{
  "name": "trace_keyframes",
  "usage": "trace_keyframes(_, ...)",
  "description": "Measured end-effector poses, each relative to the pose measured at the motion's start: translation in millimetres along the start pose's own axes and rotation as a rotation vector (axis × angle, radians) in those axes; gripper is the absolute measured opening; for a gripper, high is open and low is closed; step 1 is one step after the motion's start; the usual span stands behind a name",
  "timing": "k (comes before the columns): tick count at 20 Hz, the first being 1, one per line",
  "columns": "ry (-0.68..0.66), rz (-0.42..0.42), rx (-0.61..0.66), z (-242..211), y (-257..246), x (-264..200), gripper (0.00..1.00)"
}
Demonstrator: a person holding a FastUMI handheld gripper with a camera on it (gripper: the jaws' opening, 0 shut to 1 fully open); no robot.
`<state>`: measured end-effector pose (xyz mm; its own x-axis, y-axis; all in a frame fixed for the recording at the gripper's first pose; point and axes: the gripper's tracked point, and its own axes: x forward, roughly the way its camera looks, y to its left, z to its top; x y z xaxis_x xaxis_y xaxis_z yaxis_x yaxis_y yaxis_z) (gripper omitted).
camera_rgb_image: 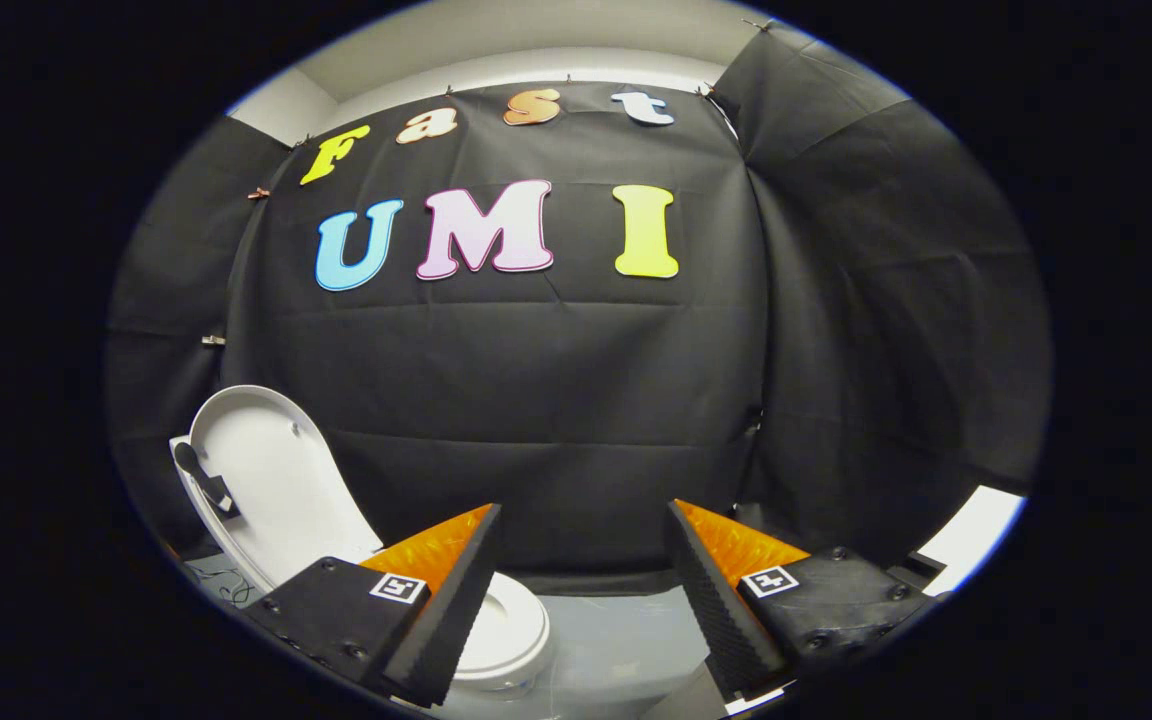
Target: Open the toilet lid.
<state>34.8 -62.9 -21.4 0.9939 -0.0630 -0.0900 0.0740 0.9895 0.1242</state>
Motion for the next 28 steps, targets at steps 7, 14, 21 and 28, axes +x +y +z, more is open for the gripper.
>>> trace_keyframes(7, 0.004, 0.035, -0.025, 3.3, 2.6, -0.8, 0.99)
trace_keyframes(14, 0.011, 0.041, -0.010, 4.6, 3.9, -0.1, 0.99)
trace_keyframes(21, 0.037, 0.053, 0.024, 1.5, 3.0, 0.7, 0.99)
trace_keyframes(28, 0.044, 0.062, 0.033, 0.0, 5.1, -1.0, 0.99)
